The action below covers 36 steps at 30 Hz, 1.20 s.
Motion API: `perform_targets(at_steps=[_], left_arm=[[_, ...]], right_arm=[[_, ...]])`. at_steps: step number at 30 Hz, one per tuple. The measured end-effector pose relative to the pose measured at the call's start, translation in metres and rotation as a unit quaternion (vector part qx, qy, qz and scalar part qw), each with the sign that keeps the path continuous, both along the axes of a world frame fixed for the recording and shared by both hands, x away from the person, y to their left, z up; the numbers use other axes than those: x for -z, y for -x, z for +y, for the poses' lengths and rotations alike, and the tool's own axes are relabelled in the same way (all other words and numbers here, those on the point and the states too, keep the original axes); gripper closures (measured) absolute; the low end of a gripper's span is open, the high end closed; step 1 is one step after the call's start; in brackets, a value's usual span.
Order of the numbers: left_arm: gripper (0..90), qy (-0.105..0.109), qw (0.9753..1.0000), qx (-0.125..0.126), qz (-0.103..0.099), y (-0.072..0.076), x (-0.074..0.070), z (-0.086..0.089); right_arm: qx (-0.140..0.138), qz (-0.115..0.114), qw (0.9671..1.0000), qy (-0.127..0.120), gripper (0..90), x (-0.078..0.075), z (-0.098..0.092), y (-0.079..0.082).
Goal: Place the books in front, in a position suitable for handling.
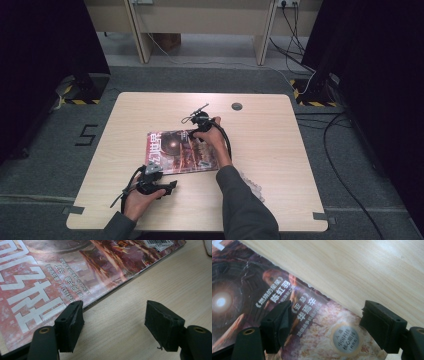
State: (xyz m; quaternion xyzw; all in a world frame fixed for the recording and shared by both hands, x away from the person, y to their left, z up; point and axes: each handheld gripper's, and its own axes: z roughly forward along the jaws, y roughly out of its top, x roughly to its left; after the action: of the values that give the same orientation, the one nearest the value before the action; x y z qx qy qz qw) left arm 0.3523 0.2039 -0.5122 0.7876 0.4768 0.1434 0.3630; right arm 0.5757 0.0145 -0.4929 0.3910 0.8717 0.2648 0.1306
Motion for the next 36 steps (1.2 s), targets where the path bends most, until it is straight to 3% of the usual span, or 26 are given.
perform_targets(at_steps=[8,11,16,23,30,33,34,36], left_arm=[[30.8,0.002,1.0000,-0.006,0.001,-0.001,0.000,0.000],[30.8,0.000,1.0000,-0.005,0.001,-0.002,0.000,0.001],[30.7,0.003,1.0000,-0.005,0.000,-0.001,0.000,0.000],[30.8,-0.002,1.0000,-0.008,-0.001,-0.002,0.000,0.000],[30.1,-0.012,0.9998,-0.016,-0.002,-0.005,0.000,0.002],[29.8,-0.009,0.9997,-0.022,-0.002,-0.007,-0.001,0.004],[29.8,-0.004,0.9996,-0.028,-0.002,-0.010,-0.001,0.007],[29.3,0.004,0.9993,-0.037,-0.001,-0.014,-0.002,0.011]], right_arm=[[-0.018,0.003,0.9998,-0.009,25.2,0.001,-0.007,0.002],[-0.016,0.003,0.9999,-0.003,27.4,0.000,-0.009,0.002],[0.001,-0.002,0.9998,-0.019,24.1,0.003,-0.012,-0.006],[0.006,0.015,0.9991,-0.039,23.1,0.005,-0.017,-0.008],[-0.003,0.017,0.9995,-0.026,23.2,0.004,-0.025,0.002],[-0.005,0.016,0.9994,-0.029,23.1,0.004,-0.031,0.012],[-0.009,0.026,0.9994,-0.020,23.3,0.002,-0.035,0.018],[-0.015,0.022,0.9996,-0.008,23.4,0.001,-0.038,0.026]])
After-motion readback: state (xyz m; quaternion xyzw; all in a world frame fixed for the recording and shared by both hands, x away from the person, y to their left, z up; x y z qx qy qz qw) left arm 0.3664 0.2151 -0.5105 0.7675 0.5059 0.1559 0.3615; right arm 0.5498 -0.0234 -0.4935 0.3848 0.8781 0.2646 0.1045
